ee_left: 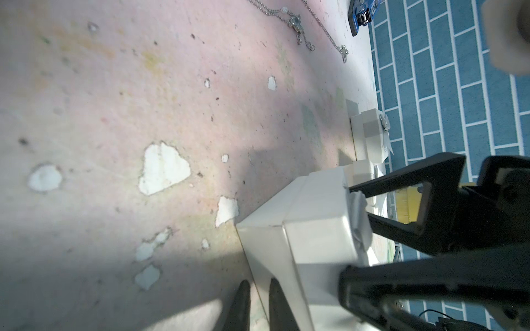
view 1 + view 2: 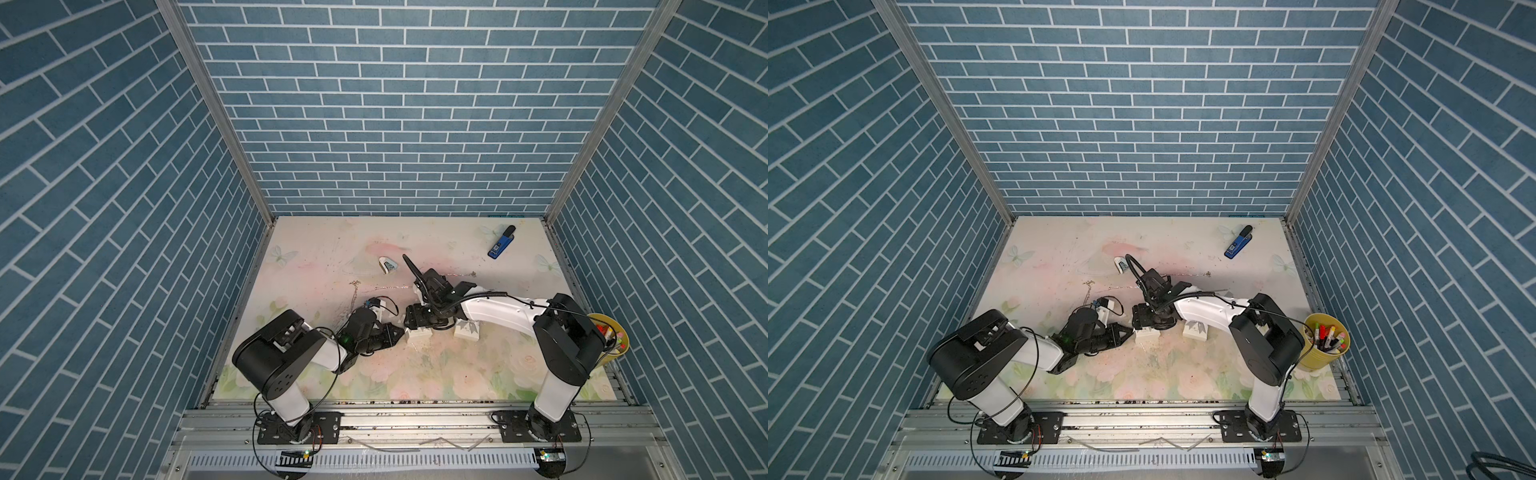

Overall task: Take the necklace out of the lift-off lid jewelry box
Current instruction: Close the lid on the jewelry box.

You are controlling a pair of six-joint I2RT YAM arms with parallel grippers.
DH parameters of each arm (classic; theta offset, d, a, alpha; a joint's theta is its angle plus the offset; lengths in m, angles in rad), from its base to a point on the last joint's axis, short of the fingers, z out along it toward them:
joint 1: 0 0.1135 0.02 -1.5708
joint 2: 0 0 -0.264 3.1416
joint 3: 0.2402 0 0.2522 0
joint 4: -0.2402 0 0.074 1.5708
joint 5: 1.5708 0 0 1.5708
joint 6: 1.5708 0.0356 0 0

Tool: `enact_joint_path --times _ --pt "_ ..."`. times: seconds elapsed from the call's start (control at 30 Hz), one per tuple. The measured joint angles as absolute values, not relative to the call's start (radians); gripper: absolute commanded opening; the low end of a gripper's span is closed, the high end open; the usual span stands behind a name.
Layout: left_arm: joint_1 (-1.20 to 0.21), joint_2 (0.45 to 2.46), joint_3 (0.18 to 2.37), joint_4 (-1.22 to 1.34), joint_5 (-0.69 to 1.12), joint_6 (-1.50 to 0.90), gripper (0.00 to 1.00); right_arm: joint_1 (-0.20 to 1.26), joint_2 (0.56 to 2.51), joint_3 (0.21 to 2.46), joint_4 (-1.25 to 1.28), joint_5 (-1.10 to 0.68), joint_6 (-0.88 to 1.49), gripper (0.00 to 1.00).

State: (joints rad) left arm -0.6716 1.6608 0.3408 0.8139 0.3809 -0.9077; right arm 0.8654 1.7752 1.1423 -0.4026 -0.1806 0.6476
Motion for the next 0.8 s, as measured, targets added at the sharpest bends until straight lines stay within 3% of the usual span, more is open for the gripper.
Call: enact_joint_path --times 0.5,0.8 --pt "-0.702 1.673 0.374 0.789 0.336 -0.909 0.16 0.865 1.805 1.185 -0.466 -0.139 0.628 0.74" --pt "-0.707 1.609 0.383 0.686 0.338 -0.897 0.29 0.880 1.803 1.185 -0.509 -0.112 0.631 0.82"
